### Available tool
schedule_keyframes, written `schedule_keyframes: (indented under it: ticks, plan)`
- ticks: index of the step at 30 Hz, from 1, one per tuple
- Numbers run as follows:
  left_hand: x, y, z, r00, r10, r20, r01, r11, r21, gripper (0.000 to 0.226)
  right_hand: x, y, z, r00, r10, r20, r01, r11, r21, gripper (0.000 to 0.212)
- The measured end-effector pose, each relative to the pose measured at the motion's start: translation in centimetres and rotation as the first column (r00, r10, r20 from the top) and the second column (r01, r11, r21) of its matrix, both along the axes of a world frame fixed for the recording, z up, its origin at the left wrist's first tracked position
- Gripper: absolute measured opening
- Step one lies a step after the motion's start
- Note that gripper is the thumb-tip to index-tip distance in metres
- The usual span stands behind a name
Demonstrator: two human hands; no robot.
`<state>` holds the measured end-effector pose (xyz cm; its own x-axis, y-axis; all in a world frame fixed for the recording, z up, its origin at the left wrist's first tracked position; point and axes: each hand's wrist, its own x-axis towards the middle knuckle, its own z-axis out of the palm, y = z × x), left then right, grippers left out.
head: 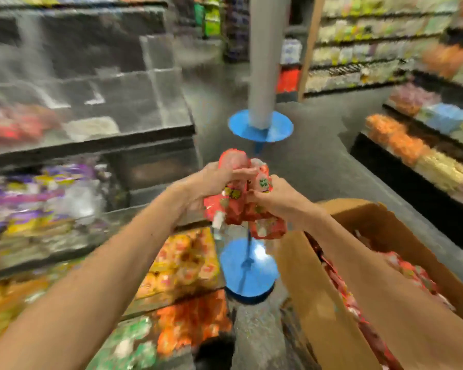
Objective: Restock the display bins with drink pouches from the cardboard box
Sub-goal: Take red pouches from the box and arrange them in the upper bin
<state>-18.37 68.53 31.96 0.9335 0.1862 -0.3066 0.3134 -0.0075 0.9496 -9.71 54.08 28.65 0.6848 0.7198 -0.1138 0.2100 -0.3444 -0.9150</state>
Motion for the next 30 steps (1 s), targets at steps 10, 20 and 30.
schedule_keyframes:
  ticks: [10, 20, 30]
  plan:
    - [-24.7, 20.0, 7.6, 0.949, 0.256, 0.186, -0.235, 0.964, -0.127, 0.017, -15.4, 25.1, 8.6, 0.855, 0.518, 0.009, -0.518, 0.855, 0.028, 0.016]
    - [-33.7, 36.3, 12.6, 0.871, 0.315, 0.378, -0.311, 0.948, -0.074, 0.033, -24.8, 41.8, 15.8, 0.842, 0.528, 0.107, -0.535, 0.844, 0.04, 0.04]
    - [-29.0, 43.8, 15.9, 0.659, 0.525, 0.539, -0.525, 0.834, -0.171, 0.071, -22.0, 50.0, 21.8, 0.898, 0.379, 0.224, -0.41, 0.905, 0.112, 0.089]
